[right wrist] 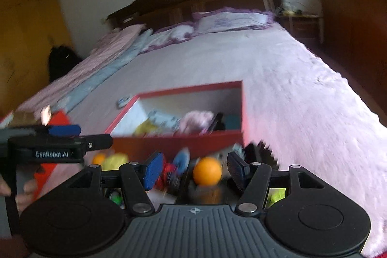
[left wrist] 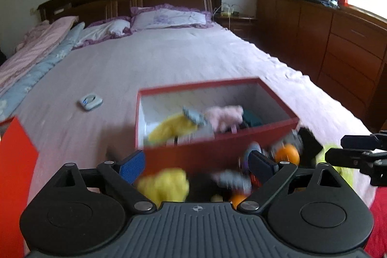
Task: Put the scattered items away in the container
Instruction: 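Move both tools back to the pile, right tool toward the white sunscreen tube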
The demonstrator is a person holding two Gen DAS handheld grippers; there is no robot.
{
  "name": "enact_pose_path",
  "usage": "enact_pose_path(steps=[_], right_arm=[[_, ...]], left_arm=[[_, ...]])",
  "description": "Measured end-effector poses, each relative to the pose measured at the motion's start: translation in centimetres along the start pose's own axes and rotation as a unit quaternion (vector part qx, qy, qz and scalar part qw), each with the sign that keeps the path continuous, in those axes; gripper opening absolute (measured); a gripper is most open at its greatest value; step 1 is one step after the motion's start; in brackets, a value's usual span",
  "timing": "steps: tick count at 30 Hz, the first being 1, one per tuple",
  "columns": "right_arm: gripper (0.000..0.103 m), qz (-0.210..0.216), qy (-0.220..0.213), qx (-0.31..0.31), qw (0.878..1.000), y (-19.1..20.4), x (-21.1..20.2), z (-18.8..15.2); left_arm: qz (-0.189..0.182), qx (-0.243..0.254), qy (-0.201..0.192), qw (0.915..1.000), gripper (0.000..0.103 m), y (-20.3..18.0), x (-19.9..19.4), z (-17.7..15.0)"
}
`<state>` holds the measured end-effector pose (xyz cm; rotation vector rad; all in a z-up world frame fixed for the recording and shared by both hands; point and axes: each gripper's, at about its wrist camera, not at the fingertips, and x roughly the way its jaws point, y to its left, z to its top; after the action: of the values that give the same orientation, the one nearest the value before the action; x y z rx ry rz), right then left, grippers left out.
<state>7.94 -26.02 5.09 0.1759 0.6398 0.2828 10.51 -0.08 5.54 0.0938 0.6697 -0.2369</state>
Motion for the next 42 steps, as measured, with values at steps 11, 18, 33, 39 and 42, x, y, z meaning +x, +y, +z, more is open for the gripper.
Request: enact_pose_path(steps=[11,18,33,39,42], right_arm=[[0.058,0.02,0.085,-0.145,0.986,8.2,-0.1,-9.1],[0.058,0.065,0.121,-0.204,0.969,11.7,0.3,-12.4],[0.036,0.073,0.113,-0.296,0.946,14.4,3.2,-12.1],[0.041,0.066,0.11,-0.301,0.945,15.7,5.8,-11.2],[0.043,0.059,0.103,-0.285,0.951,15.6,6.5,-10.8]], left_arm=[[0.053,-0.04,0.085,0.9941,0.097,1.0,-2.8,-10.9],[0.07,-0.076,0.105,0.9891,0.097,3.0,-3.2,-13.2],[0.079,-0.075,0.096,0.9894,0.097,2.7,-3.8,-14.0],[0.087,-0.096,0.089,0.9876,0.096,4.1,-4.4,-14.5],[0.088,-0.106,0.091,0.9863,0.096,4.6,-4.4,-14.8]])
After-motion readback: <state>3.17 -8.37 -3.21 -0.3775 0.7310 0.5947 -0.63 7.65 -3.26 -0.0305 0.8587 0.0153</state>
